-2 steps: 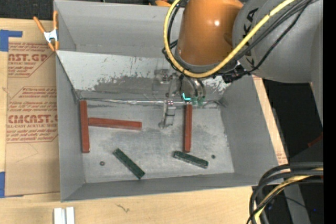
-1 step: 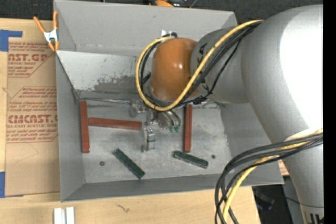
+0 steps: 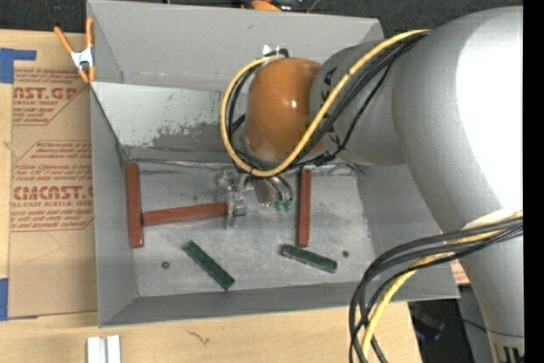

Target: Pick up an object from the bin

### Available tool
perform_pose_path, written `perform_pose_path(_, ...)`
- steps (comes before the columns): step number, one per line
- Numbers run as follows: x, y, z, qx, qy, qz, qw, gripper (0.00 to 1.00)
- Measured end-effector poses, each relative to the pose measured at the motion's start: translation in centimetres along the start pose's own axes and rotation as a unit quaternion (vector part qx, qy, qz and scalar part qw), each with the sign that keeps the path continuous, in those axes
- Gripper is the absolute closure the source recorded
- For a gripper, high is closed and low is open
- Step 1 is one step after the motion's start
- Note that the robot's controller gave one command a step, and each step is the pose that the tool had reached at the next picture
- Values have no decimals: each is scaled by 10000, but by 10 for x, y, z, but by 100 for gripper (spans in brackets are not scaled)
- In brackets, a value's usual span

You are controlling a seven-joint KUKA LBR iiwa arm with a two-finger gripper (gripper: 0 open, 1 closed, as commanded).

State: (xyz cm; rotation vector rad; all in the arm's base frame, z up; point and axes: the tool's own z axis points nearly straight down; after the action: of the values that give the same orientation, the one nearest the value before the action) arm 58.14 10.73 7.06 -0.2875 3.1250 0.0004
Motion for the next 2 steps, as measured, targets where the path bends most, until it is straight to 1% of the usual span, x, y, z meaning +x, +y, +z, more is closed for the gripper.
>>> perform_pose_path(1, 43, -7, -137, 1, -13, -2342, 9722, 100)
perform_pose_path(2, 44, -6, -135, -12, 2, -2332, 9724, 0)
